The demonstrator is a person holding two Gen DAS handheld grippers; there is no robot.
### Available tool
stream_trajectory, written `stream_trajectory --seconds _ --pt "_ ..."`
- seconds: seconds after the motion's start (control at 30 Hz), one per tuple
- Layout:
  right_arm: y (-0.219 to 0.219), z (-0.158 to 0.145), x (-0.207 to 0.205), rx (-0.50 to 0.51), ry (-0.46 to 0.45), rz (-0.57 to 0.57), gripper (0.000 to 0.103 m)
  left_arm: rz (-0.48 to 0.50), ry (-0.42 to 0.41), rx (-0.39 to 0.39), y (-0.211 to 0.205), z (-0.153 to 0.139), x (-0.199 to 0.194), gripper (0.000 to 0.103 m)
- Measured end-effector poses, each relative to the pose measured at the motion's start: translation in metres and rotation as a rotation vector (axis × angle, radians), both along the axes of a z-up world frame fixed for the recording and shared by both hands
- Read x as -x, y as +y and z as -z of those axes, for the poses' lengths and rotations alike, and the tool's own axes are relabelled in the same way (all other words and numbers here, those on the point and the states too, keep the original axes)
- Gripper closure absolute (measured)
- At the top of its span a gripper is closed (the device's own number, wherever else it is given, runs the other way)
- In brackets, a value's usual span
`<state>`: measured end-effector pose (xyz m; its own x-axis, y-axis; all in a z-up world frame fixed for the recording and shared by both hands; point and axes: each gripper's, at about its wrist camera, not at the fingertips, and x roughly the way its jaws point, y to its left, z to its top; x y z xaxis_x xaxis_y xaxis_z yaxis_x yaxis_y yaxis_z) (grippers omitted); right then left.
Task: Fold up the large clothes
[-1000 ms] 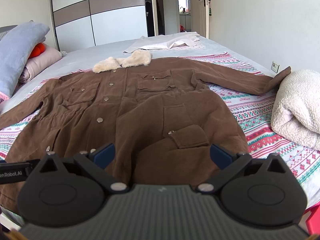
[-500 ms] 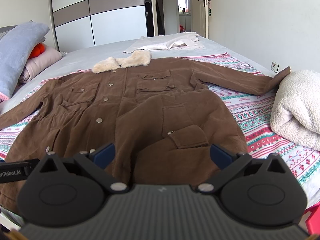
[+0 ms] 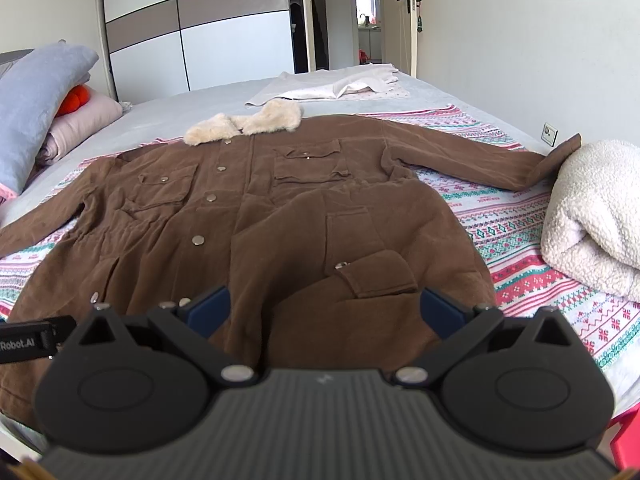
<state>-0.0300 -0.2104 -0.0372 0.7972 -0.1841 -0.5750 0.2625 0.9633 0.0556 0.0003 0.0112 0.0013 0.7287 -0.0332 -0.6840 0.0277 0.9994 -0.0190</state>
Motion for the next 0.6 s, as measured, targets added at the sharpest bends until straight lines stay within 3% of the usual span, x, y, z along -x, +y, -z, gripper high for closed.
stream_trajectory --seconds 0.6 --pt "-0.001 0.005 -0.002 0.044 0.017 -0.005 0.000 -0.041 -0.006 -0.006 0.013 0.004 0.000 0.000"
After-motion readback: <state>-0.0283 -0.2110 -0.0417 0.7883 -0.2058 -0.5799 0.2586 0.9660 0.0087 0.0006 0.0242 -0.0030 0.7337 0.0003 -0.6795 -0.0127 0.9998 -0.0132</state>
